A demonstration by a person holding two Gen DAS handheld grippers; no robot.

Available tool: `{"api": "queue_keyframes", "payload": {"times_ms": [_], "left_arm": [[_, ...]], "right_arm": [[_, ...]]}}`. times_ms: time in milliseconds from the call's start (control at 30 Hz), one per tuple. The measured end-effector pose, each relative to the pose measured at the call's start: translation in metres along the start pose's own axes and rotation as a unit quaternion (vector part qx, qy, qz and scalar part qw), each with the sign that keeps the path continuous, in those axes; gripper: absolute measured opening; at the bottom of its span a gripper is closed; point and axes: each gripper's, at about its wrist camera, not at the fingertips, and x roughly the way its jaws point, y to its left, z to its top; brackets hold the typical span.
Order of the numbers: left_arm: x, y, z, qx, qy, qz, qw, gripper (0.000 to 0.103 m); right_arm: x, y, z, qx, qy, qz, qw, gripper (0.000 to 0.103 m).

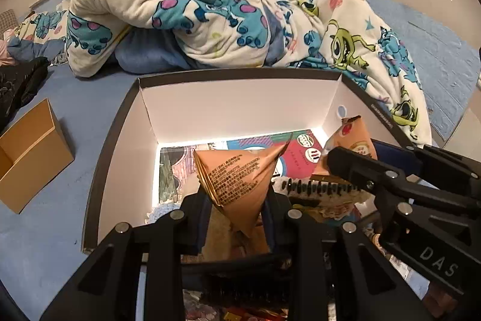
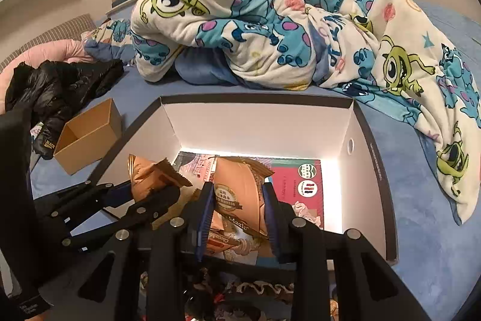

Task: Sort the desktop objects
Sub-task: 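Lower both packets into the black box and open both tools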

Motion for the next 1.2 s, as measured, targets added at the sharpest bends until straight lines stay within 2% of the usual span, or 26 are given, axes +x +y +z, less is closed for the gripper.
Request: {"api": "queue_keyframes", "payload": {"times_ms": [300, 467, 533, 567, 600, 667, 733, 833, 933, 1033, 1200], "left_arm": [[0.021, 0.01, 0.007, -0.017, 0.042, -0.005, 0.999, 0.031], [0.024, 0.012, 0.005, -0.021, 0.038, -0.005, 0.9991, 0.032], [0.025, 0.013, 0.006, -0.023, 0.038, 0.005, 0.999, 0.045], [0.025, 0.014, 0.006, -0.027, 0.039, 0.02, 0.9987, 0.06], [0.025, 0.016, 0.007, -0.03, 0.039, 0.031, 0.9983, 0.066], [0.024, 0.016, 0.006, -0.028, 0.035, 0.027, 0.9986, 0.066], [0.023, 0.016, 0.005, -0.027, 0.034, 0.024, 0.9988, 0.068], [0.023, 0.016, 0.005, -0.028, 0.034, 0.025, 0.9987, 0.068], [0.022, 0.014, 0.006, -0.028, 0.036, 0.021, 0.9987, 0.073], [0.017, 0.011, 0.007, -0.023, 0.028, 0.016, 0.9992, 0.078], [0.004, 0.004, 0.012, -0.006, 0.009, 0.025, 0.9996, 0.082]], "right_arm": [[0.015, -0.005, 0.004, 0.008, 0.026, -0.002, 1.0, 0.032], [0.024, -0.01, 0.005, 0.019, 0.04, -0.003, 0.999, 0.033], [0.026, -0.011, 0.004, 0.022, 0.046, 0.001, 0.999, 0.034], [0.027, -0.011, 0.003, 0.022, 0.048, 0.002, 0.999, 0.038], [0.027, -0.011, 0.002, 0.023, 0.044, 0.002, 0.999, 0.043], [0.026, -0.013, 0.002, 0.026, 0.038, -0.009, 0.999, 0.052], [0.025, -0.018, 0.002, 0.036, 0.036, -0.012, 0.999, 0.057], [0.024, -0.02, 0.002, 0.041, 0.036, -0.009, 0.998, 0.059], [0.023, -0.02, 0.004, 0.037, 0.034, -0.01, 0.999, 0.059], [0.02, -0.018, 0.006, 0.034, 0.028, -0.01, 0.999, 0.07], [0.013, -0.016, 0.01, 0.032, 0.018, -0.007, 0.999, 0.071]]}}
